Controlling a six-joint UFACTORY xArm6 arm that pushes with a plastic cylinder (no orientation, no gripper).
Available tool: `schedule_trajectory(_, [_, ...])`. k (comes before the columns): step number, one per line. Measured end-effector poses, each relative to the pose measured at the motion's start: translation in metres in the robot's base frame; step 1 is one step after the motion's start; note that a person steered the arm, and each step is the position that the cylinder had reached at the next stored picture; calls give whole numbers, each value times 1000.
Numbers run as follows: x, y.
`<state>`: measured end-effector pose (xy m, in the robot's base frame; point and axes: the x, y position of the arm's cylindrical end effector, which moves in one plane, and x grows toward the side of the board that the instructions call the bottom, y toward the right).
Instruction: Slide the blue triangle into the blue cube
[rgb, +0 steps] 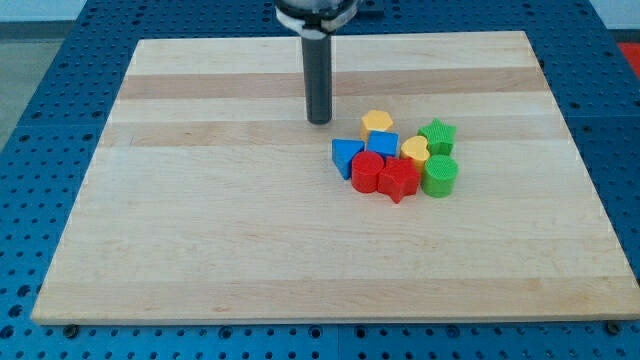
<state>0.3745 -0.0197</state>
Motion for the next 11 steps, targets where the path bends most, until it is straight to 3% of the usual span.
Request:
schedule_trajectory(3, [6, 90])
schedule_trajectory(6, [9, -13])
schedule_trajectory(8, [48, 17])
schedule_trajectory(11, [50, 32])
